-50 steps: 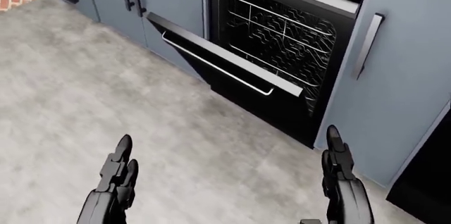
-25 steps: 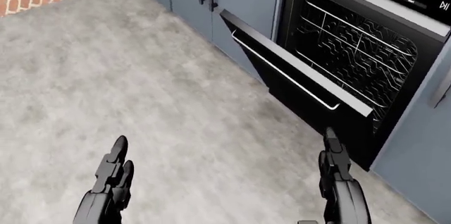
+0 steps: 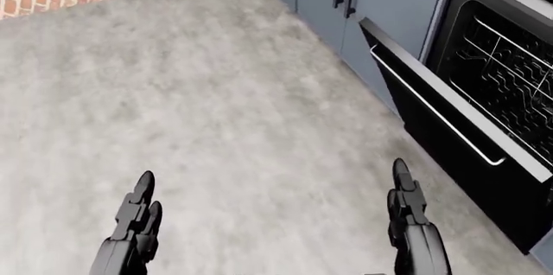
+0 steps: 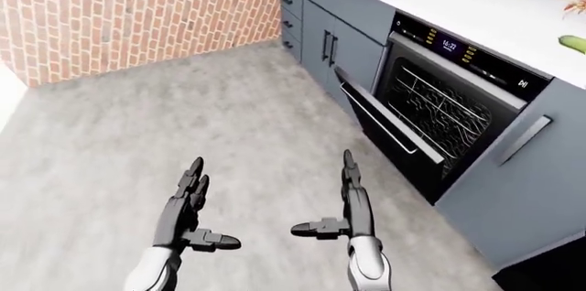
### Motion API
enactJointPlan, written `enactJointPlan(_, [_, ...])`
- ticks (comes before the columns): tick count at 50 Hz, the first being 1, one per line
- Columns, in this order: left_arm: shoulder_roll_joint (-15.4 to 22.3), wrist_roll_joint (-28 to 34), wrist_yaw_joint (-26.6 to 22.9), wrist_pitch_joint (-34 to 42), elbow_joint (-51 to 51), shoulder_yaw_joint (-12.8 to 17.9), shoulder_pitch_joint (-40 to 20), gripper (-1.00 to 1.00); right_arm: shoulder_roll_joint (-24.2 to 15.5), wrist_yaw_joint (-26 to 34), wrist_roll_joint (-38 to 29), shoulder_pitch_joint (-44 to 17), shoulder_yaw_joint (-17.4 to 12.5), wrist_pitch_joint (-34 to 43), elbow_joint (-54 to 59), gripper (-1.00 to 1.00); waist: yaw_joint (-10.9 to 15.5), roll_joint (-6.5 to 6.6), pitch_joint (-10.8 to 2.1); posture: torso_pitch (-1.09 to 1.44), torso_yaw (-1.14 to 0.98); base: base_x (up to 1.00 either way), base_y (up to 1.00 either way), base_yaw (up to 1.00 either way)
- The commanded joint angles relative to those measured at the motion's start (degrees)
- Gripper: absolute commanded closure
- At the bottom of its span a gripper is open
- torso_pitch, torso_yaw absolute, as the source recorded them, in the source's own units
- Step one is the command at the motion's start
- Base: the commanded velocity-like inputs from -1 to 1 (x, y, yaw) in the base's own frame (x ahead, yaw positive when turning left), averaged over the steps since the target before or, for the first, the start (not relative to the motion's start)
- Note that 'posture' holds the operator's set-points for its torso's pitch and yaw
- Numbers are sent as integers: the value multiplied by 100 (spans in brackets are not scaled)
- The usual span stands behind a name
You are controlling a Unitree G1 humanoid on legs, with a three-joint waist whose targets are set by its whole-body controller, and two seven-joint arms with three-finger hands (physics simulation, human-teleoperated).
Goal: Close the dishwasher door
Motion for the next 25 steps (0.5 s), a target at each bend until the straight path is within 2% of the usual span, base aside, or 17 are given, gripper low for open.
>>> enactJointPlan(1, [-21, -33, -39, -184, -287, -59, -101, -100, -35, -39, 9, -79, -66, -221, -263, -100, -32, -2, -54, 0, 0, 0, 0, 41])
enactJointPlan(3, [-20, -33, -38, -188, -288, -54, -102, -100, -35, -40, 7, -76, -65, -212, -277, -100, -56, -125, -24, 0, 0, 0, 0, 41])
enactJointPlan(5, [-22, -25, -38, -199, -275, -61, -99, -100, -40, -33, 10, -76, -66, -56, -435, -100, -72, -300, -11, 0, 0, 0, 0, 41])
enactJointPlan(6, [-22, -24, -38, -200, -270, -59, -102, -100, -38, -33, 9, -73, -66, -103, -391, -100, -81, -439, -28, 0, 0, 0, 0, 41])
enactJointPlan(7, [-18, -31, -40, -192, -275, -50, -107, -100, -36, -30, 3, -78, -61, -221, -265, -100, -101, -640, -97, 0, 0, 0, 0, 41])
enactJointPlan(8, [-18, -32, -41, -190, -277, -48, -108, -100, -39, -26, 4, -81, -61, -120, -366, -100, -153, -515, -78, 0, 0, 0, 0, 41])
enactJointPlan(9, [-19, -29, -41, -193, -276, -50, -108, -100, -36, -27, 2, -76, -62, -202, -287, -100, -135, -473, 15, 0, 0, 0, 0, 41])
enactJointPlan(10, [-20, -22, -41, -203, -262, -56, -108, -100, -37, -31, 6, -83, -70, -230, -249, -100, -117, -511, 48, 0, 0, 0, 0, 41])
enactJointPlan(12, [-20, -23, -46, -199, -274, -59, -102, -100, -34, -35, 0, -95, -62, -223, -242, -100, -105, -447, -3, 0, 0, 0, 0, 41])
enactJointPlan(17, [-22, -21, -43, -203, -261, -59, -111, -100, -38, -33, 6, -96, -69, -225, -242, -100, -130, -161, -28, 0, 0, 0, 0, 41])
enactJointPlan(20, [-20, -31, -46, -179, -292, -50, -110, -100, -35, -36, 2, -92, -65, -212, -260, -100, -158, 94, -39, 0, 0, 0, 0, 41])
enactJointPlan(21, [-22, -28, -45, -183, -289, -54, -108, -100, -35, -37, 2, -94, -65, -216, -251, -100, -163, 218, -52, 0, 0, 0, 0, 41])
enactJointPlan(22, [-22, -22, -44, -193, -280, -58, -108, -100, -35, -37, 1, -94, -63, -213, -254, -100, -155, 403, -111, 0, 0, 0, 0, 41])
enactJointPlan(24, [-22, -23, -45, -190, -281, -59, -107, -100, -36, -37, 2, -96, -64, -208, -257, -100, -83, 279, -86, 0, 0, 0, 0, 41])
enactJointPlan(25, [-21, -25, -46, -186, -292, -57, -105, -100, -33, -37, -3, -90, -55, -202, -271, -100, -84, 283, -79, 0, 0, 0, 0, 41])
